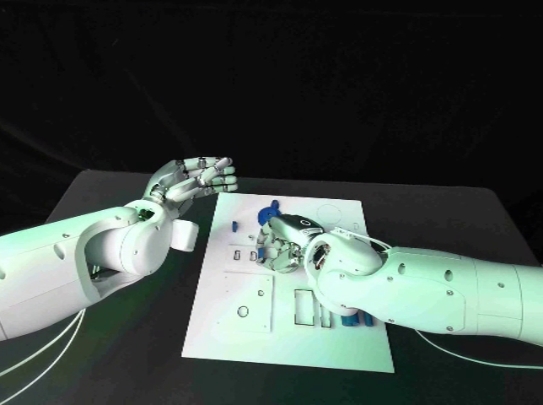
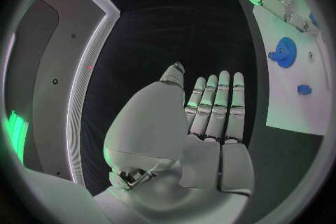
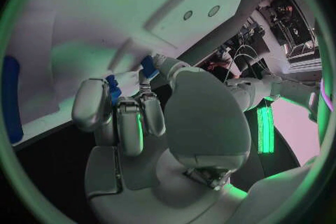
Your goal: Assemble the parts on the task board
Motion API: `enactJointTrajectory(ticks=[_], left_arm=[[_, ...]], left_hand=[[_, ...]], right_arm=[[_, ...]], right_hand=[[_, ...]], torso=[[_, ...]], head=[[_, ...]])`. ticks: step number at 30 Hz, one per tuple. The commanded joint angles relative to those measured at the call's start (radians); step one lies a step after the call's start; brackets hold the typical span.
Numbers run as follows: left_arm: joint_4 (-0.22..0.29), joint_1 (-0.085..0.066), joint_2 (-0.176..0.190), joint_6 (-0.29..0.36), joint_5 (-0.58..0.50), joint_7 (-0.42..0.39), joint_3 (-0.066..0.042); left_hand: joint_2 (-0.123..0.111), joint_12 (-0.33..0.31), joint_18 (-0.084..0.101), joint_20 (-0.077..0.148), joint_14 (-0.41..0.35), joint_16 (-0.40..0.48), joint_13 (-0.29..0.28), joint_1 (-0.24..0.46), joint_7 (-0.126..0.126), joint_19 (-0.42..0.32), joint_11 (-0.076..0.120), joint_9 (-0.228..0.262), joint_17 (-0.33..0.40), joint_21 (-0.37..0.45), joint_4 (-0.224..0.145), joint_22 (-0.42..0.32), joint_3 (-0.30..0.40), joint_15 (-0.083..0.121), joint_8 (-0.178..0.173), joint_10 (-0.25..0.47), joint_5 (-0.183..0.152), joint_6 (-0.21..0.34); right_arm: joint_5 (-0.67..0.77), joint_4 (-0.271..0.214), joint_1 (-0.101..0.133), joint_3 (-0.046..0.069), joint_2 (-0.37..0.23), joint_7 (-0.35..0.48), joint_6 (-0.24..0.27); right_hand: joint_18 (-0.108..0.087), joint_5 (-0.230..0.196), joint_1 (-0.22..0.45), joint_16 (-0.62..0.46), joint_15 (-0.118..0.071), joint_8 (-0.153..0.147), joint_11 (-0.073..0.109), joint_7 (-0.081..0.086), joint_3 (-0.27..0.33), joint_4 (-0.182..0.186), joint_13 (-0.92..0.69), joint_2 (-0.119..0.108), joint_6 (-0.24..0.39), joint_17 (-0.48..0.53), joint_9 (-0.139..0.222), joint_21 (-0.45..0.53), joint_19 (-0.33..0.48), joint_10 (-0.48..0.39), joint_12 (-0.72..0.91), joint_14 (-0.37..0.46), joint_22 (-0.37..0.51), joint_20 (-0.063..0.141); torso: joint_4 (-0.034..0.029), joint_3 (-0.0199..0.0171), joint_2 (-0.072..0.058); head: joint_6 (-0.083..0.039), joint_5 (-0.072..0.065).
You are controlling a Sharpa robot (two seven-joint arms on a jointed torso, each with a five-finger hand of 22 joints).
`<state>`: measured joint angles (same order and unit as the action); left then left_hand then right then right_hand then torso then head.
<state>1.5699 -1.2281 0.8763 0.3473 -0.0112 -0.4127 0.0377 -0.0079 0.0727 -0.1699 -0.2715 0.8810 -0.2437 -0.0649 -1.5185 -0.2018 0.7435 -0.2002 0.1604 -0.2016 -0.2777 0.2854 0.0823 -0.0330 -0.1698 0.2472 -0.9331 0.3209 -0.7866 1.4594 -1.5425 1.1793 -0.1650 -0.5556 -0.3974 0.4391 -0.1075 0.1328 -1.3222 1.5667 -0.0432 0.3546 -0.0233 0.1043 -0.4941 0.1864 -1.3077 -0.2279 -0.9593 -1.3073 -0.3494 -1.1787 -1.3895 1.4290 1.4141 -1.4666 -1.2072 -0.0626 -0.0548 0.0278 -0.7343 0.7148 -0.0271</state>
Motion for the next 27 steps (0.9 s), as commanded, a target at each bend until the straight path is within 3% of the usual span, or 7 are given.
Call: enactJointTrajectory(ticks=[1, 9, 12, 15, 19, 23, 27], left_arm=[[0.002, -0.001, -0.001, -0.018, -0.002, -0.006, -0.001], [0.001, -0.001, 0.0, -0.021, -0.002, -0.002, -0.001], [0.001, -0.001, 0.001, -0.021, -0.002, -0.001, -0.001], [0.0, -0.001, 0.001, -0.02, -0.002, 0.0, -0.001], [0.0, -0.001, 0.001, -0.019, -0.001, 0.0, -0.001], [-0.001, -0.001, 0.0, -0.019, 0.0, 0.0, -0.001], [-0.006, -0.001, -0.002, -0.017, 0.013, 0.01, -0.001]], left_hand=[[0.01, 0.004, -0.011, -0.004, -0.004, -0.004, 0.0, -0.001, -0.037, -0.002, -0.002, 0.002, -0.001, 0.001, -0.002, -0.002, -0.001, 0.002, 0.002, 0.005, 0.004, 0.008], [0.009, 0.004, -0.01, -0.004, -0.005, -0.004, 0.0, -0.001, -0.037, -0.002, -0.002, 0.002, -0.002, 0.001, -0.002, -0.002, -0.002, 0.002, 0.002, 0.006, 0.004, 0.008], [0.009, 0.004, -0.01, -0.004, -0.005, -0.004, 0.0, -0.001, -0.037, -0.002, -0.002, 0.002, -0.002, 0.001, -0.002, -0.002, -0.002, 0.002, 0.002, 0.006, 0.004, 0.008], [0.009, 0.004, -0.01, -0.004, -0.005, -0.004, 0.0, -0.001, -0.037, -0.002, -0.002, 0.002, -0.002, 0.001, -0.002, -0.002, -0.002, 0.002, 0.002, 0.006, 0.004, 0.008], [0.009, 0.004, -0.01, -0.004, -0.005, -0.004, 0.0, -0.001, -0.037, -0.002, -0.003, 0.002, -0.002, 0.001, -0.002, -0.002, -0.002, 0.002, 0.002, 0.006, 0.004, 0.008], [0.009, 0.004, -0.01, -0.004, -0.005, -0.004, 0.0, -0.001, -0.037, -0.002, -0.003, 0.002, -0.002, 0.001, -0.002, -0.002, -0.002, 0.002, 0.002, 0.006, 0.004, 0.008], [0.009, 0.004, -0.01, -0.004, -0.006, -0.004, 0.0, -0.001, -0.037, -0.002, -0.002, 0.002, -0.002, 0.001, -0.002, -0.002, -0.002, 0.002, 0.003, 0.006, 0.004, 0.008]], right_arm=[[0.013, 0.001, -0.002, -0.001, -0.001, -0.001, -0.004], [0.008, 0.005, -0.002, -0.001, -0.003, 0.016, 0.012], [0.006, 0.006, -0.002, -0.001, -0.004, 0.02, 0.014], [0.003, 0.005, -0.002, -0.001, -0.005, 0.024, 0.02], [-0.005, 0.002, -0.002, -0.001, -0.008, 0.03, 0.036], [-0.015, -0.004, -0.002, -0.001, -0.013, 0.042, 0.06], [-0.039, -0.03, -0.001, 0.0, -0.037, 0.081, 0.109]], right_hand=[[0.01, -0.003, 0.012, 0.004, 0.001, -0.01, -0.003, 0.003, 0.005, 0.0, -0.046, -0.005, 0.013, -0.263, 0.009, 0.004, 0.003, -0.01, -0.008, -0.104, 0.002, 0.001], [0.008, -0.023, 0.037, 0.004, 0.015, -0.042, -0.019, 0.019, 0.029, 0.009, -0.036, -0.028, 0.053, -0.263, 0.02, 0.016, 0.006, -0.021, -0.016, -0.104, 0.007, -0.011], [0.007, -0.059, 0.049, 0.004, 0.019, -0.051, -0.023, 0.022, 0.056, 0.019, -0.032, -0.034, 0.063, -0.263, 0.024, 0.021, 0.007, -0.025, -0.02, -0.104, 0.009, -0.016], [0.006, -0.049, 0.049, 0.004, 0.02, -0.057, -0.024, 0.024, 0.075, 0.023, -0.025, -0.035, 0.07, -0.263, 0.026, 0.025, 0.008, -0.032, -0.025, -0.104, 0.011, -0.018], [0.005, -0.021, 0.053, 0.004, 0.023, -0.067, -0.027, 0.027, 0.131, 0.042, -0.006, -0.033, 0.084, -0.263, 0.032, 0.033, 0.01, -0.047, -0.04, -0.104, 0.013, -0.021], [0.004, -0.022, 0.021, 0.004, 0.026, -0.074, -0.029, 0.032, 0.259, 0.086, 0.007, -0.009, 0.095, -0.263, 0.038, 0.044, 0.009, -0.057, -0.05, -0.104, 0.015, -0.025], [0.004, -0.014, -0.003, 0.004, 0.028, -0.081, -0.033, 0.034, 0.311, 0.102, 0.007, 0.003, 0.107, -0.263, 0.044, 0.046, 0.007, -0.057, -0.049, -0.104, 0.013, -0.025]], torso=[[-0.0006, 0.0, 0.0], [-0.0002, 0.0003, 0.001], [-0.0006, -0.0001, 0.0], [-0.0002, 0.0001, 0.001], [0.0, 0.0, 0.001], [-0.0004, -0.0001, 0.001], [-0.0001, -0.0003, 0.002]], head=[[0.0, -0.001], [0.0, 0.0], [0.0, 0.0], [0.0, -0.001], [0.0, -0.001], [0.001, -0.001], [-0.001, -0.002]])
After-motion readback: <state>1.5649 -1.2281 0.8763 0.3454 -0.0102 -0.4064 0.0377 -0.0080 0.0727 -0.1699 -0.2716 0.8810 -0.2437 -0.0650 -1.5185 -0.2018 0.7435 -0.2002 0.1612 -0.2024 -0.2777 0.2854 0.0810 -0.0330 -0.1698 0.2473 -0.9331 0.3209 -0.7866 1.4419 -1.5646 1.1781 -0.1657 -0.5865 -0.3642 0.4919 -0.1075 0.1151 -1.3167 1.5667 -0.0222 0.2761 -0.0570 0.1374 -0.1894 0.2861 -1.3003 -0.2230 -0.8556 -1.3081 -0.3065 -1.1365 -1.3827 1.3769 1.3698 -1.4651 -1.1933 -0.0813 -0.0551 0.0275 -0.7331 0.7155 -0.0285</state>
